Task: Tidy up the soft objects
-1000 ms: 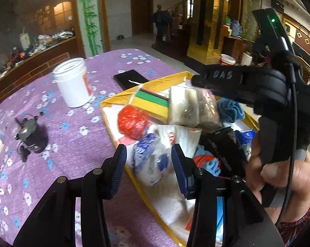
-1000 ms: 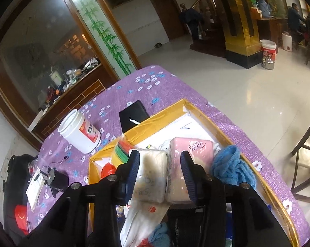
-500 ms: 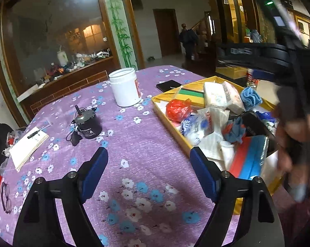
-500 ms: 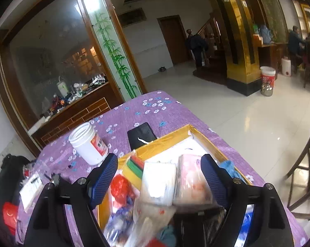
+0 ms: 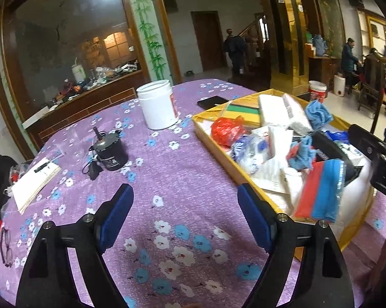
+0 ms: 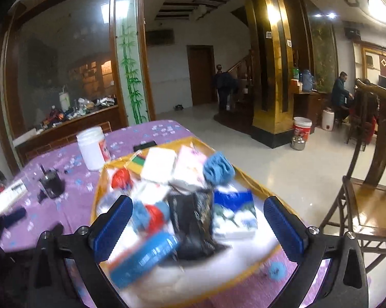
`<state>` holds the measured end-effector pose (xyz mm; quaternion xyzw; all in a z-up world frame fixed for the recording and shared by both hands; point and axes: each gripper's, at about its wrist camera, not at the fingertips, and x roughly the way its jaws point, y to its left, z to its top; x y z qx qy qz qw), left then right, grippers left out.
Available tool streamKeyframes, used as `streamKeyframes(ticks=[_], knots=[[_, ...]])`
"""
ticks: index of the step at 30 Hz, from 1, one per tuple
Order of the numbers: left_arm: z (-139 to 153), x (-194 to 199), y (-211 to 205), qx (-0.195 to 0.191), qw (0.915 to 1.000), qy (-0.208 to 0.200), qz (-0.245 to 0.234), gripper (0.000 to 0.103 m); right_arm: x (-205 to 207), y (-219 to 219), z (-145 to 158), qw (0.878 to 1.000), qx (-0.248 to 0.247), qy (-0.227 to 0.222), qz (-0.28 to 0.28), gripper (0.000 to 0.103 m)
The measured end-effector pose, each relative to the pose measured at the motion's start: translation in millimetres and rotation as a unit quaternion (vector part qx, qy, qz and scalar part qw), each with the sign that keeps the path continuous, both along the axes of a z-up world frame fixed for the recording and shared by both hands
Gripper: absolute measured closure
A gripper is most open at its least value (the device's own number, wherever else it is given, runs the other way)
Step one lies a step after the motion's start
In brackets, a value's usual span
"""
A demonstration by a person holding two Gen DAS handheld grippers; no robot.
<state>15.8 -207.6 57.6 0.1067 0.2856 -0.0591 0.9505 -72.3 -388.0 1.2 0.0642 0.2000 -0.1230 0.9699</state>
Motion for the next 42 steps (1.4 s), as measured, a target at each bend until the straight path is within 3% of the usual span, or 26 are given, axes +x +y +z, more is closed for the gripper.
streamKeyframes(ticks=[20, 42], knots=[[2.1, -3.9, -10.3, 0.050, 0.9980, -0.030, 0.024, 0.020, -10.5, 0.7, 2.9, 0.999, -0.021, -0.015, -0.037, 0.000], [-1.5, -1.3, -9.8, 0.050, 0.9982, -0.018, 0.026, 0.020, -15.2, 3.9, 4.8, 0.999, -0.032, -0.019, -0.037, 0.000]])
